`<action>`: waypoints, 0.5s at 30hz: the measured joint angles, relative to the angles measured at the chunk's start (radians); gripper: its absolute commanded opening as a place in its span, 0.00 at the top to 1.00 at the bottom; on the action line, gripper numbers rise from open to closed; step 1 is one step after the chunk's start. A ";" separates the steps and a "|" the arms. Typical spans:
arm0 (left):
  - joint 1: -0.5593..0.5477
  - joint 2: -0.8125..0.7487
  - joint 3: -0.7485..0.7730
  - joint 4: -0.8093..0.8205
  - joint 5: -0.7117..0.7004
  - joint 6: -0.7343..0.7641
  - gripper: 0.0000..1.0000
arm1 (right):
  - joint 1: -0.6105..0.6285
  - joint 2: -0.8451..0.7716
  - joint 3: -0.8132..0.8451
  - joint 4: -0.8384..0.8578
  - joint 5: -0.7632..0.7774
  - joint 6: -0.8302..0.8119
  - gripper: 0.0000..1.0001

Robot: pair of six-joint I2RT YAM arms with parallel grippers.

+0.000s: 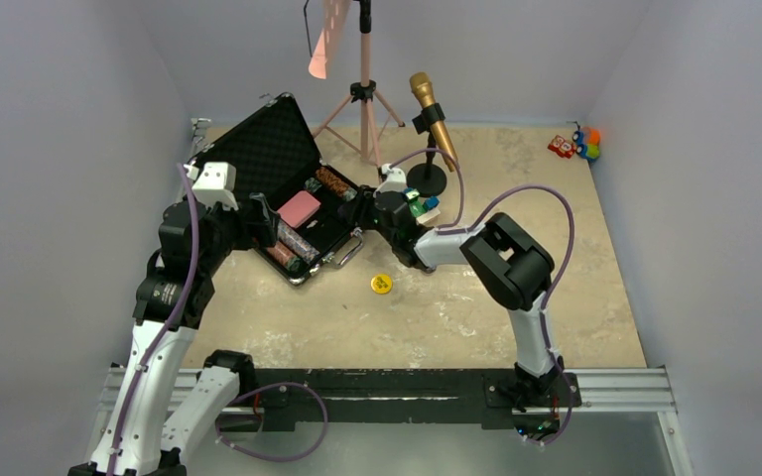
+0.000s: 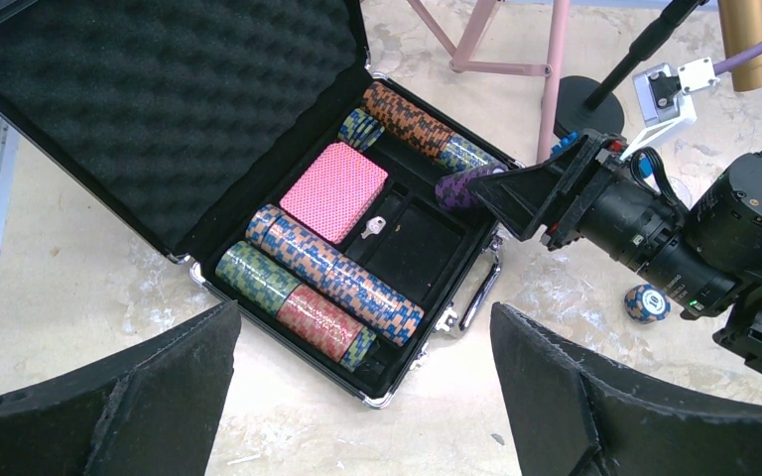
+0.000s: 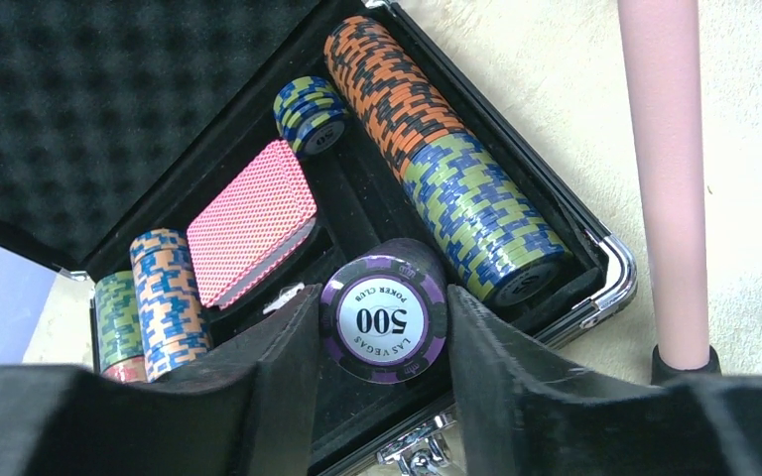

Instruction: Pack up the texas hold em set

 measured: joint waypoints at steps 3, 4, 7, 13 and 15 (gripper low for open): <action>0.000 0.000 0.000 0.000 0.000 0.000 0.01 | 0.003 -0.003 -0.003 0.008 0.013 -0.010 0.37; 0.000 0.000 0.000 0.000 0.000 0.000 0.01 | 0.004 -0.009 -0.006 0.015 0.019 -0.016 0.35; 0.000 0.003 0.000 0.000 -0.002 0.000 0.01 | 0.005 -0.037 -0.016 0.018 0.031 -0.029 0.32; 0.000 0.016 0.000 0.000 -0.005 0.003 0.01 | 0.005 -0.108 -0.017 0.017 0.070 -0.063 0.29; 0.000 0.023 0.000 0.000 -0.007 0.003 0.01 | 0.006 -0.127 -0.017 0.003 0.079 -0.073 0.29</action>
